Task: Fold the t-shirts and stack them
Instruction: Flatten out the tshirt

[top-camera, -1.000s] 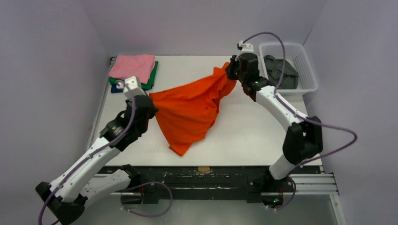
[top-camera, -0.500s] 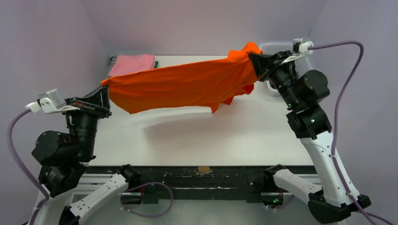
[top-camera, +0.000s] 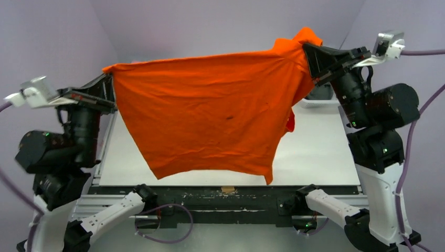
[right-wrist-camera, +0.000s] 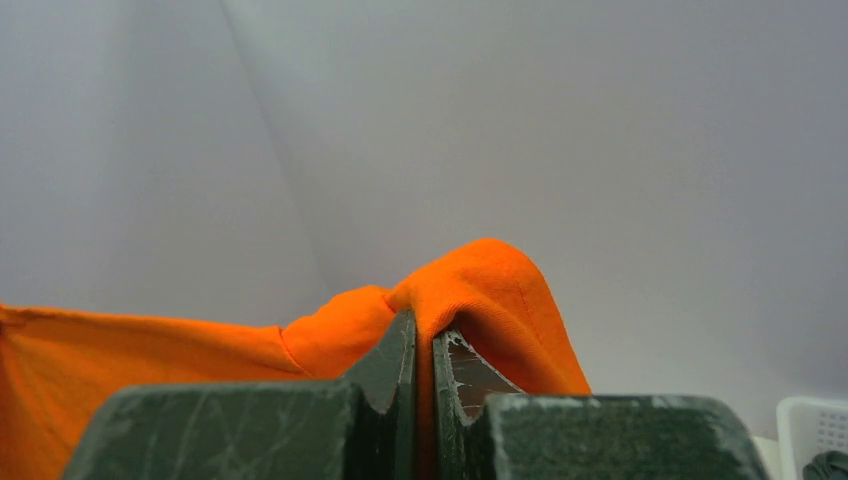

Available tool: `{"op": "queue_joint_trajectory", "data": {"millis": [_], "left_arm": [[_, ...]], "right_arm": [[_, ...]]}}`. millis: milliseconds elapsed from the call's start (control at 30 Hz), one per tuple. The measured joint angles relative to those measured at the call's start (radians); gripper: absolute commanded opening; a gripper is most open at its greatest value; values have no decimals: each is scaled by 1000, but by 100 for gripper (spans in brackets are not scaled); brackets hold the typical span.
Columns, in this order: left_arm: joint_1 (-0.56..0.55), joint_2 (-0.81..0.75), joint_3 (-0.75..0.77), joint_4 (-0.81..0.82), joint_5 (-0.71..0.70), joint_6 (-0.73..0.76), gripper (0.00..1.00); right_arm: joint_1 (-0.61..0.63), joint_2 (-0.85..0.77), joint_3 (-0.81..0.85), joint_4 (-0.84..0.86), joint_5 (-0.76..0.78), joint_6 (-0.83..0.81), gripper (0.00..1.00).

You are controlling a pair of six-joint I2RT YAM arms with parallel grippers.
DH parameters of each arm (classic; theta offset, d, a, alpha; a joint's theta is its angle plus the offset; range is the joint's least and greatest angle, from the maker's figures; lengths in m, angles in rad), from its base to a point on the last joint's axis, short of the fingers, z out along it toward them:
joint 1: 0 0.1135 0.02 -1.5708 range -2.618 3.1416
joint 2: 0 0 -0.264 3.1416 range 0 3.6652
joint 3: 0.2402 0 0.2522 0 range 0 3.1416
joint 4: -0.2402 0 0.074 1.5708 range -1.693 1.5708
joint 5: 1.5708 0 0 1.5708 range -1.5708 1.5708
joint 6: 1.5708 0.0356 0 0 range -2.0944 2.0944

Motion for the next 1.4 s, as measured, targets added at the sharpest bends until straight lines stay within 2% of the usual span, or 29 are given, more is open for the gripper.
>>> {"op": "queue_joint_trajectory", "data": {"millis": [133, 267, 333, 467, 500, 567, 600, 633, 667, 700, 733, 833, 900, 1033, 1200, 1300, 1400], "left_arm": [[11, 161, 3, 39, -128, 23, 0], [109, 423, 6, 28, -206, -13, 0], [173, 576, 6, 16, -199, -47, 0], [274, 922, 40, -8, -121, -100, 0], [294, 1033, 92, -46, -100, -114, 7], [322, 1260, 238, -116, -66, -129, 37], [333, 1368, 323, -159, -50, -140, 50], [340, 1446, 393, -201, -35, -147, 64], [347, 1519, 459, -236, -16, -157, 79], [353, 1563, 488, -255, 6, -166, 97], [357, 1577, 489, -272, 30, -171, 100], [365, 1513, 403, -255, 98, -183, 100], [366, 1424, 330, -243, 137, -190, 100], [360, 1203, 212, -224, 216, -223, 100], [315, 869, -142, -168, 303, -302, 100], [243, 761, -363, -174, 338, -359, 100], [139, 727, -540, -206, 365, -423, 97]], "right_arm": [[0, 102, 28, 13, 86, -10, 0], [-1, 291, 1, 58, 239, -43, 0], [-4, 401, -11, 76, 305, -52, 0], [-29, 753, -16, 102, 378, -40, 0], [-34, 830, -15, 103, 388, -34, 6], [-48, 1020, 26, 72, 401, -19, 31], [-51, 1140, 74, 48, 412, -14, 39], [-56, 1189, 93, 41, 414, -8, 46], [-61, 1257, 129, 11, 417, -6, 73], [-63, 1297, 151, -3, 417, -2, 93], [-65, 1335, 169, -16, 416, 0, 97], [-68, 1325, 172, -38, 415, 2, 98], [-67, 1257, 151, -27, 413, 4, 98], [-66, 1024, 44, 14, 413, 18, 99], [-65, 696, -236, 77, 413, 97, 98], [-65, 618, -372, 84, 404, 159, 96], [-66, 611, -484, 78, 354, 200, 95]]}}
